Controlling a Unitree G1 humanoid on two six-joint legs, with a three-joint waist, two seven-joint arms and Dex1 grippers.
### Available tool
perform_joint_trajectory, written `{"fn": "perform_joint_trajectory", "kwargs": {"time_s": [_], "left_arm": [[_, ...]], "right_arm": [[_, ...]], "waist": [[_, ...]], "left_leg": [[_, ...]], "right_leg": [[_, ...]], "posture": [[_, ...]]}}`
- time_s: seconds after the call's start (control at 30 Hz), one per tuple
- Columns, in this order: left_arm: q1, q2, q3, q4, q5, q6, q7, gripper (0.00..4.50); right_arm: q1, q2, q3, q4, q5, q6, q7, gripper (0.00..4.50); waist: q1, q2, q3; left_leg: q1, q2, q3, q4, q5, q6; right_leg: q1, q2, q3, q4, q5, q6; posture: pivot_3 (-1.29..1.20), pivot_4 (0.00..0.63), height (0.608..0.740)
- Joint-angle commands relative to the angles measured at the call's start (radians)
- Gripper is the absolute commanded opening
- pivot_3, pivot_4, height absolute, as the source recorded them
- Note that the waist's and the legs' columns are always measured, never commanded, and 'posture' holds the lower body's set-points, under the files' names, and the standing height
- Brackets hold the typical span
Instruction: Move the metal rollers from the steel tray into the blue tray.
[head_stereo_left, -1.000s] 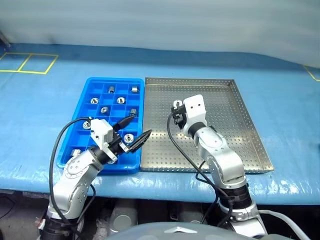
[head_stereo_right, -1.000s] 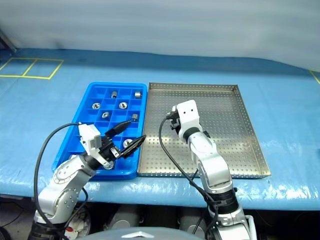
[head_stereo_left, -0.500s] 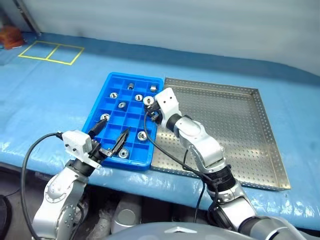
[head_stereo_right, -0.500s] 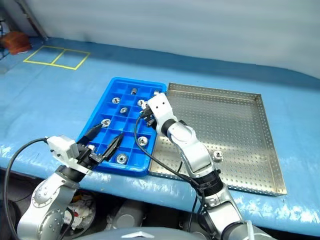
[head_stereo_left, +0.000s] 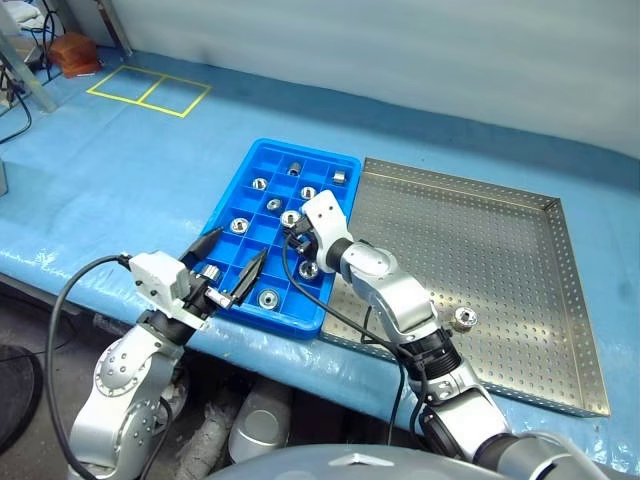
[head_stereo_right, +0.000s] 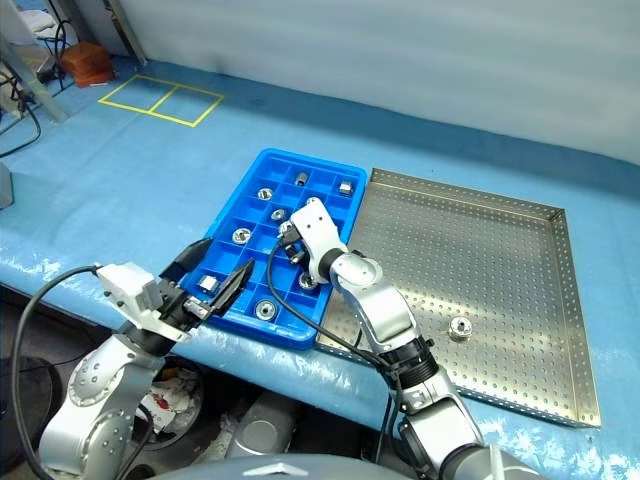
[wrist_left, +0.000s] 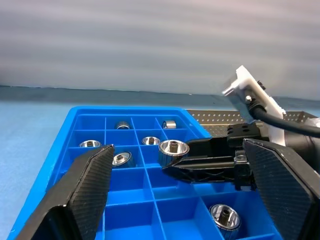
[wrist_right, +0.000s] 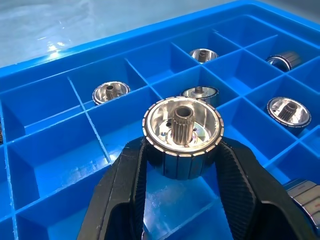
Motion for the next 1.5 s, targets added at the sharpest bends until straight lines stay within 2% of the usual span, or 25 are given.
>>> {"fn": "perform_joint_trajectory", "kwargs": {"time_s": [0.03,0.13,0.4,0.43,0.67,0.77,0.97,1.23,1.33,1.5], "left_arm": [[-0.017,0.010,-0.007,0.002,-0.015,0.004,-0.020,4.50],[-0.023,0.011,-0.009,0.005,-0.020,0.009,-0.029,4.50],[-0.057,0.017,-0.017,0.031,-0.029,0.015,-0.053,4.50],[-0.065,0.017,-0.021,0.038,-0.030,0.016,-0.058,4.50],[-0.132,0.024,-0.048,0.091,-0.038,0.028,-0.106,4.50],[-0.159,0.029,-0.057,0.117,-0.046,0.035,-0.128,4.50],[-0.224,0.036,-0.102,0.180,-0.061,0.055,-0.199,4.50],[-0.310,0.025,-0.153,0.261,-0.054,0.061,-0.268,4.50],[-0.337,0.020,-0.172,0.281,-0.051,0.063,-0.287,4.50],[-0.361,0.016,-0.192,0.298,-0.043,0.058,-0.300,4.50]], "right_arm": [[0.015,0.001,0.005,-0.027,0.007,-0.003,0.018,1.65],[0.034,0.004,0.007,-0.040,0.011,0.007,0.022,1.65],[0.043,0.013,-0.030,-0.097,0.013,0.031,-0.009,4.27],[0.043,0.013,-0.040,-0.105,0.014,0.034,-0.015,4.44],[0.067,0.006,-0.080,-0.212,0.003,0.071,-0.069,4.44],[0.097,-0.007,-0.102,-0.288,-0.001,0.105,-0.097,4.44],[0.216,-0.050,-0.168,-0.469,-0.024,0.213,-0.169,4.44],[0.357,-0.031,-0.207,-0.596,-0.027,0.314,-0.250,4.44],[0.392,-0.009,-0.212,-0.602,-0.027,0.315,-0.278,4.44],[0.432,0.020,-0.223,-0.584,-0.037,0.297,-0.321,4.44]], "waist": [[-0.001,0.000,0.000],[-0.002,0.000,0.000],[-0.009,0.000,0.000],[-0.009,0.000,0.000],[-0.043,0.000,0.000],[-0.073,0.000,0.000],[-0.157,0.000,0.000],[-0.279,0.000,0.000],[-0.301,0.000,0.000],[-0.311,0.000,0.000]], "left_leg": [[0.000,0.000,0.000,0.000,0.000,0.000],[0.000,0.000,0.000,0.000,0.000,0.000],[0.000,0.000,-0.001,0.001,0.000,0.000],[0.000,0.000,-0.001,0.002,0.000,0.000],[0.000,0.000,-0.002,0.003,0.000,0.000],[0.000,0.000,-0.002,0.003,0.000,0.000],[0.000,-0.001,-0.003,0.004,0.000,0.000],[0.003,0.000,-0.003,0.005,0.000,0.000],[0.004,0.000,-0.003,0.005,0.000,0.000],[0.005,0.000,-0.001,0.005,0.000,0.000]], "right_leg": [[0.000,0.000,0.000,0.000,0.000,0.000],[0.000,0.000,0.000,0.000,0.000,0.000],[0.001,0.000,-0.002,0.000,-0.001,-0.003],[0.001,0.000,-0.002,0.000,-0.001,-0.003],[0.002,0.000,-0.002,0.000,-0.002,-0.003],[0.002,0.000,-0.002,0.000,-0.001,-0.002],[0.004,-0.001,-0.002,0.000,-0.001,-0.002],[0.005,0.000,0.000,0.002,-0.001,-0.002],[0.005,0.000,0.001,0.003,0.001,0.001],[0.005,0.000,0.003,0.003,0.002,0.002]], "posture": [[0.45,0.150,0.740],[0.45,0.150,0.740],[0.39,0.150,0.740],[0.39,0.150,0.740],[0.31,0.150,0.740],[0.27,0.150,0.740],[0.15,0.150,0.740],[0.06,0.150,0.740],[0.03,0.150,0.740],[0.02,0.150,0.740]]}}
